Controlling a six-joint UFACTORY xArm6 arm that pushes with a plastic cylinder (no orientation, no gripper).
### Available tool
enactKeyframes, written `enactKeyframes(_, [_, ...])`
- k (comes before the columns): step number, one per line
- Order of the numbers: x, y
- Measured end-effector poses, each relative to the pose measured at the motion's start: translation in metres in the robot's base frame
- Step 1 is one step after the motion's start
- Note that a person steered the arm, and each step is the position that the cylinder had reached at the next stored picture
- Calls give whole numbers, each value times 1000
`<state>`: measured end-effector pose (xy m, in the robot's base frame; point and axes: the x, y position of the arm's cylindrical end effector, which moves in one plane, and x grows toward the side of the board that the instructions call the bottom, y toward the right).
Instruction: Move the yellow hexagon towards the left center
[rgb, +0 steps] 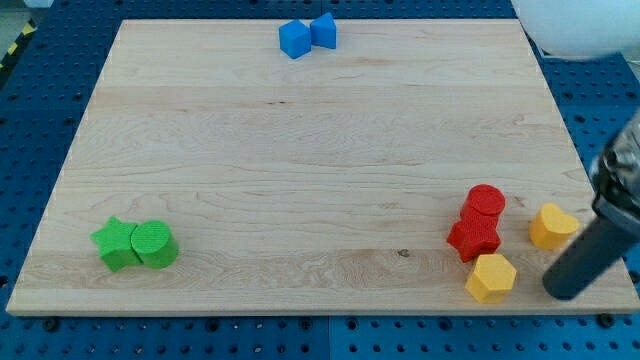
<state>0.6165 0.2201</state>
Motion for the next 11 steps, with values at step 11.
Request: enactKeyframes(11, [-64,-121])
